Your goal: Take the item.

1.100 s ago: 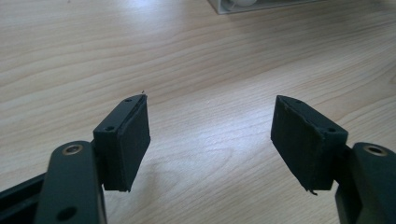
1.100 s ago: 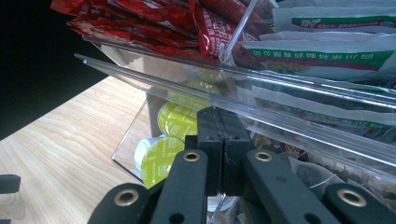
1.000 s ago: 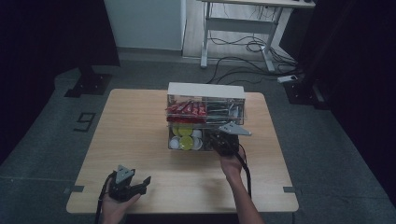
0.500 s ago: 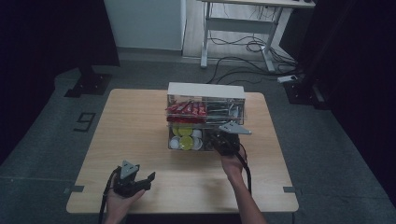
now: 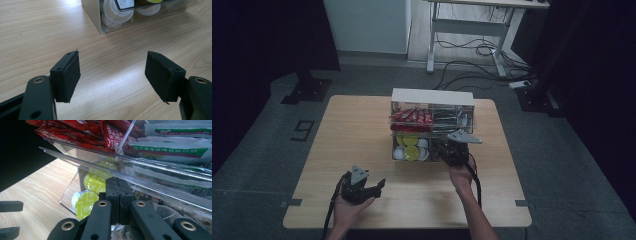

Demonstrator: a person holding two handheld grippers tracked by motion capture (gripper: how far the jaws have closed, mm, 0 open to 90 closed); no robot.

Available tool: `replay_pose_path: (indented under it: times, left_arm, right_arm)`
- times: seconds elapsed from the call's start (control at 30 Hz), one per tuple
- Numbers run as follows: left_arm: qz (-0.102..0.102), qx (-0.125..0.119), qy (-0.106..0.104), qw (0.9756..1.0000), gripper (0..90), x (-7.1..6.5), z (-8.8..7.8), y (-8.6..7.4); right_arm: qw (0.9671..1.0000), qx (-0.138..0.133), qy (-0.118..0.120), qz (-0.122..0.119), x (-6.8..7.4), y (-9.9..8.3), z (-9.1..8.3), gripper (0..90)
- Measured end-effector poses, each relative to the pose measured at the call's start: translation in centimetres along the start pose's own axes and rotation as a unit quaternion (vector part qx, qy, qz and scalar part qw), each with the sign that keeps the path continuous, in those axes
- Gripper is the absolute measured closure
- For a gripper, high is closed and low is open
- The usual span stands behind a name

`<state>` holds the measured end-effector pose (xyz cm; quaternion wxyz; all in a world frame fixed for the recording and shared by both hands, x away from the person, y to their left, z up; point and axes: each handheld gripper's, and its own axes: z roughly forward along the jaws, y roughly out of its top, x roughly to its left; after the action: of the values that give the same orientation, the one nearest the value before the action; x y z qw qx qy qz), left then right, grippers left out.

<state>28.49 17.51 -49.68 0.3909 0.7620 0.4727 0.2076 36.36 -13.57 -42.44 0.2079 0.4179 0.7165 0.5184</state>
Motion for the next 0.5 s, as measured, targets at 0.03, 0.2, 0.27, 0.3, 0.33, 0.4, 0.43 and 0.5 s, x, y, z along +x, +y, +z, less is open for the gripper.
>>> replay_pose_path:
  times: [0.03, 0.2, 0.27, 0.3, 0.33, 0.4, 0.43, 0.5]
  left_arm:
    - [0.0, -0.002, 0.002, 1.0, 28.3, -0.1, 0.1, 0.2]
    - [0.007, -0.007, 0.003, 0.9999, 28.5, -0.5, 0.5, 1.2]
    - [0.011, -0.009, 0.002, 0.9999, 28.5, -0.8, 0.8, 1.7]
    - [0.014, -0.009, 0.001, 0.9999, 28.6, -0.9, 0.9, 2.0]
    - [0.015, -0.01, 0.0, 0.9998, 28.6, -1.0, 1.0, 2.1]
    - [0.016, -0.012, -0.002, 0.9998, 28.7, -1.2, 1.3, 2.6]
    - [0.016, -0.013, -0.003, 0.9998, 28.7, -1.3, 1.4, 2.7]
    - [0.019, -0.013, -0.004, 0.9997, 28.7, -1.5, 1.5, 3.0]
  right_arm:
    - [1.0, 0.0, -0.001, -0.001, 0.0, 0.0, 0.0, 88.0]
    - [1.0, -0.001, 0.0, 0.002, 0.0, 0.0, 0.1, 88.1]
    - [1.0, -0.001, 0.0, 0.004, -0.1, 0.0, 0.1, 88.2]
    - [1.0, -0.001, 0.001, 0.005, -0.1, 0.0, 0.1, 88.2]
    - [1.0, -0.002, 0.001, 0.006, -0.1, 0.0, 0.1, 88.2]
    - [1.0, -0.002, 0.002, 0.007, -0.1, -0.1, 0.1, 88.2]
    - [1.0, -0.002, 0.002, 0.007, -0.1, -0.1, 0.1, 88.2]
    - [1.0, -0.002, 0.002, 0.007, -0.1, -0.1, 0.1, 88.2]
